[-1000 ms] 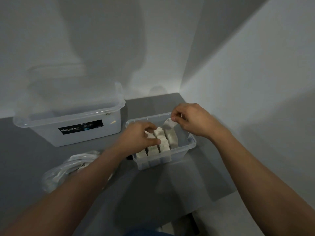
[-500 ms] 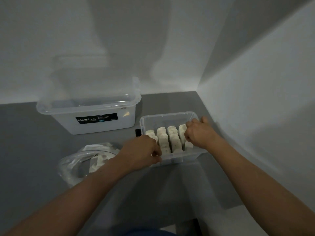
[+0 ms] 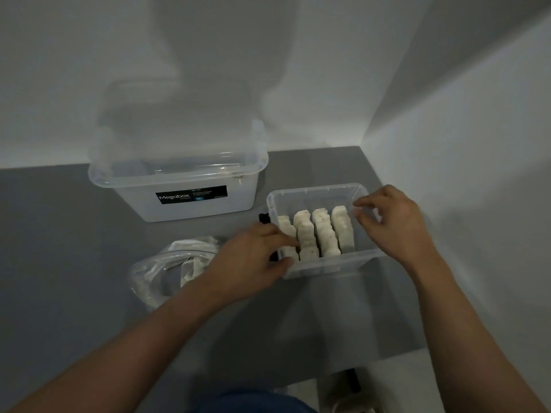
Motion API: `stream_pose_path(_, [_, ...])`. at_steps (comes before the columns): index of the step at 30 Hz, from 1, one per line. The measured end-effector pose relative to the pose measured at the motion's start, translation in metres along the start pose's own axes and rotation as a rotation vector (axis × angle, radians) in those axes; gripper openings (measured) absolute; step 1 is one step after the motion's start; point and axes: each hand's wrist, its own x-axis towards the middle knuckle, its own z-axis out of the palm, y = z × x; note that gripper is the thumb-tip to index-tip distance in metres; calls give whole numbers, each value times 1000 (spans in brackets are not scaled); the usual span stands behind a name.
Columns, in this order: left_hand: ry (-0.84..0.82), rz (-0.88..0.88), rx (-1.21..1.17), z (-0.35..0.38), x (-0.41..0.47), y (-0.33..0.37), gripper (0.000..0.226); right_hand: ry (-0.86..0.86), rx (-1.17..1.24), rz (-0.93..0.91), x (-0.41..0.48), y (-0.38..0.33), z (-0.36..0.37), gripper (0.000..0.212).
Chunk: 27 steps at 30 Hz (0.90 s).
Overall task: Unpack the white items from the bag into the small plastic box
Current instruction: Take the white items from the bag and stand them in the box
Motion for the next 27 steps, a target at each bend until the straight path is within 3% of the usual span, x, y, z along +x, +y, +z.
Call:
stream_pose_path(5, [262, -169, -105, -34, -60, -52, 17, 121, 527, 196, -54, -91, 23, 13])
stream_pose_path(11, [223, -333, 49, -50, -132, -129, 11, -161, 558, -32, -89, -184, 107, 13])
stream_pose_path(15, [-9, -233, 131, -38, -157, -157, 31, -340, 317, -248, -90, -225, 175, 20])
stream_pose_path(19, [-246, -184, 314, -26, -152, -163, 32, -521, -179, -208, -87, -240, 213, 29])
stream_pose_path(22, [-221, -284, 409, -18, -139, -174, 24, -550, -385, -79, -80, -236, 217, 28])
stream_pose_path(27, [-71, -234, 446, -21, -120, -181, 45, -380, -368, -59, -65, -233, 214, 33])
